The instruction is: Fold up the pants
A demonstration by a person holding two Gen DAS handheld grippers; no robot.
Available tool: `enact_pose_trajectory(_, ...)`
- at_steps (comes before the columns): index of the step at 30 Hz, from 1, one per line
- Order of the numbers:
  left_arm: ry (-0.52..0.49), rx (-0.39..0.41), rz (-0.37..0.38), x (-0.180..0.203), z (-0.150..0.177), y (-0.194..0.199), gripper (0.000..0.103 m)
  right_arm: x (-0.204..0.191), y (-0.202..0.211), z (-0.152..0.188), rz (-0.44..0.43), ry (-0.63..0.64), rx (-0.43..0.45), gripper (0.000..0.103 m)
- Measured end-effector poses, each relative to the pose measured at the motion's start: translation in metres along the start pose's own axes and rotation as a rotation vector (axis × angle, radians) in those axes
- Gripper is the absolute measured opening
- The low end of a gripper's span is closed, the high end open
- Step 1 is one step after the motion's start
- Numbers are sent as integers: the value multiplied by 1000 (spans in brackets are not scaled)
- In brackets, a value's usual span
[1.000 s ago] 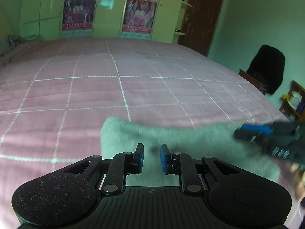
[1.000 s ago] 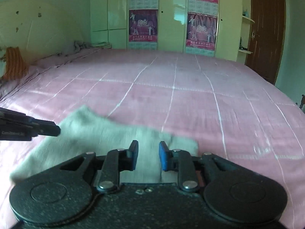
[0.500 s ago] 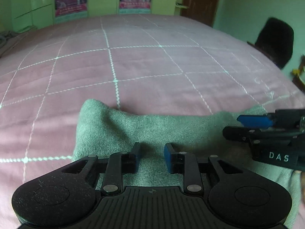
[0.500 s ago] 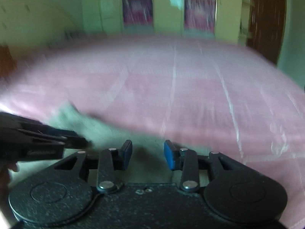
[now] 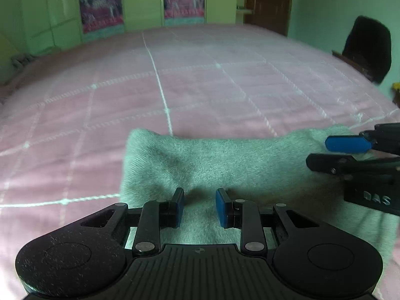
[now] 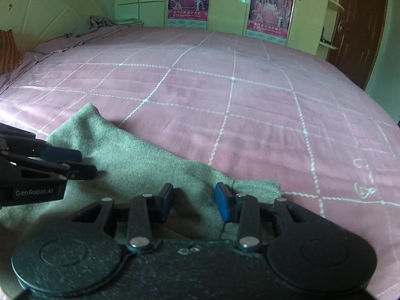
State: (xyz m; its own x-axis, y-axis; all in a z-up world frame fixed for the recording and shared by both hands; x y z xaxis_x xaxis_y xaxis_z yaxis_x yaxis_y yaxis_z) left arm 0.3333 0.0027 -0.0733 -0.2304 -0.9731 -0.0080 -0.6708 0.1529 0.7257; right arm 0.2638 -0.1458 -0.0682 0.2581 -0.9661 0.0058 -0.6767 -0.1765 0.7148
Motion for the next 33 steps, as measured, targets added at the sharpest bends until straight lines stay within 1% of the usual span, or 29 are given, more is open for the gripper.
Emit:
enact_pose_trajectory(1,14,20,13,-1,2,8,28,-3,10,-1,-9,7,27,36)
enact_pose_trajectory(2,29,18,26,-1,5,10,28,-6,21,1,-30,8,58,36)
enact_pose_trajectory(3,26,-10,36,1,11,6,28,-7,30,4,-46,-1,80,36)
enact_pose_trajectory(4,3,-54,36,4,19,-3,28,-8,33,11,-54,-18,78,36)
enact_pose_trajectory(6,-59,-35,7,10,28,-1,28,-8,19,30,-67,-30,8,37)
enact_pose_trajectory(7,-62,-31,5,10,31,6,28,-10,19,35,-53,0,28,37)
enact_pose_trajectory(8,-51,-10,7,9,32,16,28,-14,20,37,-38,27,31,37)
enact_pose_trajectory(9,-34,29,19,7,34,29,28,-18,25,36,-21,47,30,36)
enact_pose_trajectory(10,-12,61,32,4,39,41,28,-21,35,34,-16,61,55,37)
enact_pose_trajectory(11,17,78,28,0,48,51,28,-23,49,35,-34,66,105,38)
enact_pose_trajectory(12,23,74,27,-2,59,55,28,-25,63,39,-68,68,150,38)
enact_pose_trajectory(13,6,41,11,-1,73,51,28,-27,71,48,-90,78,176,39)
enact_pose_trajectory(14,-22,54,4,3,86,48,28,-29,73,60,-86,101,164,39)
enact_pose_trajectory(15,-58,89,-20,6,92,47,28,-30,64,75,-60,128,112,40)
enact_pose_trajectory(16,-83,97,-49,10,93,49,28,-32,60,89,-50,153,119,40)
enact_pose_trajectory(17,-85,84,-68,13,90,53,28,-35,60,95,-40,166,160,40)
enact_pose_trajectory(18,-79,85,-70,14,86,60,28,-39,60,96,-19,183,172,39)
enact_pose_trajectory(20,-40,153,-38,13,84,82,28,-46,67,88,30,206,160,39)
enact_pose_trajectory(21,-21,160,-35,13,86,88,28,-48,77,84,15,192,182,40)
enact_pose_trajectory(22,-32,112,-40,15,93,81,28,-48,87,83,-21,169,214,41)
enact_pose_trajectory(23,-65,65,-34,19,103,70,29,-47,92,86,-41,147,227,41)
enact_pose_trajectory(24,-98,85,-48,22,107,69,29,-46,88,93,-40,142,194,41)
enact_pose_trajectory(25,-99,90,-53,23,106,72,29,-46,79,103,-53,143,149,41)
enact_pose_trajectory(26,-81,85,-45,21,103,76,29,-44,76,108,-76,128,145,41)
enact_pose_trajectory(28,-15,90,-25,13,99,86,29,-41,83,101,-93,81,138,41)
enact_pose_trajectory(30,42,123,-6,5,97,98,31,-35,99,93,-130,10,172,49)
enact_pose_trajectory(31,73,146,-11,1,96,105,39,-29,109,91,-145,-25,203,58)
enact_pose_trajectory(32,123,167,-15,-5,97,112,52,-22,118,90,-147,-54,235,64)
enact_pose_trajectory(33,192,185,2,-14,95,116,57,-14,124,90,-140,-82,263,73)
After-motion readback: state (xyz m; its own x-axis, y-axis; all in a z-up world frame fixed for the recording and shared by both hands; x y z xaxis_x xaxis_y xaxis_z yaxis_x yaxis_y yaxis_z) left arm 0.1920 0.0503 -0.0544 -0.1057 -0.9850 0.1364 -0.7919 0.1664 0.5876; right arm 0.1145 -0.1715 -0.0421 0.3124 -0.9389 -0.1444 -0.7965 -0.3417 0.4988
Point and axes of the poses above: each gripper's, at about its wrist camera, not at the fingertips, and y roughly against the way its jaws point, x to its right, z to its underside, the point moved 6 cm from there along -y, roughly the way its jaws point, and after that the axes turned 3 degrees about -x, right-handed, at the moved point
